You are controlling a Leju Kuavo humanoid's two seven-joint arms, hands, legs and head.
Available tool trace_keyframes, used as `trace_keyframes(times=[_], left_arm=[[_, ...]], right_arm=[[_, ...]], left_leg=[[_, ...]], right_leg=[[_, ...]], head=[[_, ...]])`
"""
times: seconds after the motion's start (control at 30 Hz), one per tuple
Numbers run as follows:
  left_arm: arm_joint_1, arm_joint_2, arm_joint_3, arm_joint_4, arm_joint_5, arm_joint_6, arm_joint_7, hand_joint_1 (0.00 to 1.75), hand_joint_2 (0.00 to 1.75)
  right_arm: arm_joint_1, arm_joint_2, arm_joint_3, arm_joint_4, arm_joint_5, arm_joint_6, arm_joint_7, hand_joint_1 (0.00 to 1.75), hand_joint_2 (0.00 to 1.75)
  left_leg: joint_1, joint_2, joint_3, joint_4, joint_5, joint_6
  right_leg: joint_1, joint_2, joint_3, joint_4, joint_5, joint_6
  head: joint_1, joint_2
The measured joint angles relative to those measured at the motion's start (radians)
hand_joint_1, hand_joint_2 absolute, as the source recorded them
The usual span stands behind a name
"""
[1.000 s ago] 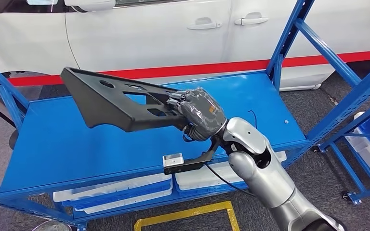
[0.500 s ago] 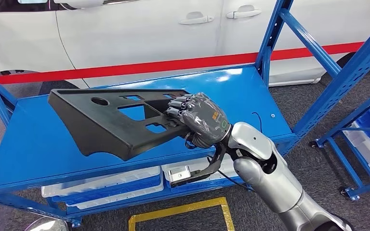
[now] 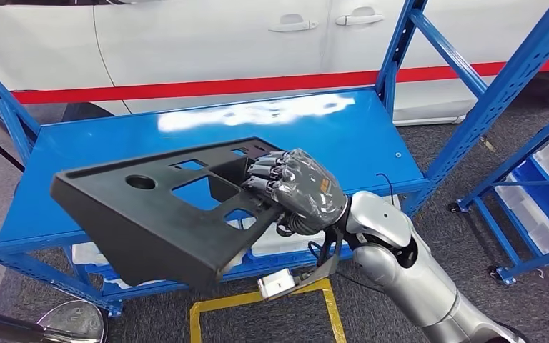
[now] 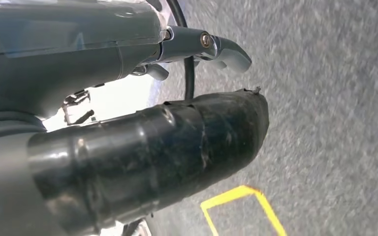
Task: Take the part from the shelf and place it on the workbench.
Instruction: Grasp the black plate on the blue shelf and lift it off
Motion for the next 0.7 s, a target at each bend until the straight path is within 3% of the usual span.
trace_keyframes(times=[0.03,0.1,0.17,0.23,0.27,0.33,0.37,0.4,0.43,0.47,0.53,0.6,0.63,0.7], left_arm=[[0.0,0.0,-0.001,0.0,-0.001,-0.001,0.0,0.0,0.0],[0.0,-0.001,-0.002,0.0,-0.002,-0.003,-0.001,0.0,0.0],[0.0,0.0,-0.002,0.0,-0.002,-0.004,-0.003,0.0,0.0],[0.001,0.0,-0.002,0.0,-0.002,-0.005,-0.003,0.0,0.0],[0.001,0.0,-0.003,0.0,-0.002,-0.005,-0.004,0.0,0.0],[0.002,0.0,-0.003,0.0,-0.003,-0.006,-0.004,0.0,0.0],[0.001,0.0,-0.003,0.0,-0.003,-0.006,-0.004,0.0,0.0],[0.001,0.0,-0.003,0.0,-0.003,-0.006,-0.004,0.0,0.0],[0.0,0.0,-0.003,0.0,-0.003,-0.006,-0.004,0.0,0.0],[-0.001,0.0,-0.003,0.0,-0.003,-0.006,-0.004,0.0,0.0],[-0.003,0.0,-0.003,0.0,-0.005,-0.005,-0.004,0.0,0.0],[-0.007,0.002,-0.005,0.0,-0.008,-0.004,-0.005,0.0,0.0],[-0.009,0.003,-0.006,0.0,-0.009,-0.004,-0.005,0.0,0.0],[-0.01,0.005,-0.009,0.0,-0.01,-0.003,-0.006,0.0,0.0]], right_arm=[[0.001,-0.004,0.005,-0.011,-0.01,0.001,-0.01,1.75,1.75],[0.004,-0.009,0.014,-0.031,-0.023,0.002,-0.023,1.75,1.75],[0.006,-0.014,0.023,-0.047,-0.029,0.002,-0.03,1.75,1.75],[0.005,-0.018,0.033,-0.055,-0.033,0.002,-0.033,1.75,1.75],[0.005,-0.019,0.037,-0.058,-0.035,0.002,-0.034,1.75,1.75],[0.004,-0.019,0.044,-0.062,-0.037,0.002,-0.035,1.75,1.75],[0.004,-0.019,0.046,-0.064,-0.039,0.002,-0.036,1.75,1.75],[0.005,-0.019,0.048,-0.065,-0.041,0.002,-0.037,1.75,1.75],[0.005,-0.02,0.051,-0.065,-0.043,0.002,-0.037,1.75,1.75],[0.006,-0.02,0.052,-0.065,-0.046,0.002,-0.038,1.75,1.75],[0.007,-0.02,0.055,-0.066,-0.05,0.002,-0.039,1.75,1.75],[0.007,-0.021,0.056,-0.071,-0.053,0.002,-0.039,1.75,1.75],[0.007,-0.022,0.056,-0.074,-0.055,0.002,-0.04,1.75,1.75],[0.007,-0.024,0.057,-0.076,-0.058,0.003,-0.042,1.75,1.75]], left_leg=[[0.003,0.0,-0.017,0.013,0.004,-0.005],[0.004,-0.001,-0.043,0.038,0.009,-0.017],[0.002,-0.003,-0.052,0.048,0.018,-0.032],[0.005,-0.004,-0.058,0.051,0.019,-0.047],[0.007,-0.005,-0.065,0.065,-0.002,-0.052],[0.01,-0.005,-0.091,0.145,-0.091,-0.059],[0.01,-0.005,-0.105,0.205,-0.139,-0.061],[0.01,-0.005,-0.113,0.261,-0.169,-0.064],[0.011,-0.005,-0.111,0.3,-0.175,-0.065],[0.011,-0.005,-0.096,0.31,-0.159,-0.066],[0.01,0.005,-0.016,0.233,-0.105,-0.061],[0.002,0.038,0.089,0.088,-0.103,-0.05],[-0.003,0.05,0.121,0.036,-0.113,-0.044],[-0.01,0.045,0.128,0.0,-0.113,-0.031]], right_leg=[[-0.004,0.0,0.047,-0.06,0.011,0.004],[-0.002,0.001,0.122,-0.167,0.004,-0.002],[0.005,0.003,0.137,-0.198,-0.006,-0.022],[0.004,0.002,0.123,-0.204,0.007,-0.044],[0.003,0.0,0.114,-0.207,0.018,-0.055],[0.002,-0.004,0.092,-0.212,0.041,-0.071],[0.004,-0.007,0.078,-0.212,0.052,-0.074],[0.006,-0.011,0.064,-0.211,0.063,-0.075],[0.007,-0.016,0.05,-0.209,0.074,-0.076],[0.008,-0.021,0.036,-0.207,0.084,-0.075],[0.009,-0.034,0.011,-0.202,0.103,-0.07],[0.012,-0.05,-0.002,-0.2,0.119,-0.061],[0.012,-0.061,-0.002,-0.201,0.127,-0.055],[0.01,-0.084,0.003,-0.211,0.145,-0.042]], head=[[0.0,0.0],[0.0,0.0],[0.0,0.0],[0.0,0.0],[0.0,0.0],[0.0,0.0],[0.0,0.0],[0.0,0.0],[0.0,0.0],[0.0,0.0],[0.0,0.0],[0.0,0.0],[0.0,0.0],[0.0,0.0]])
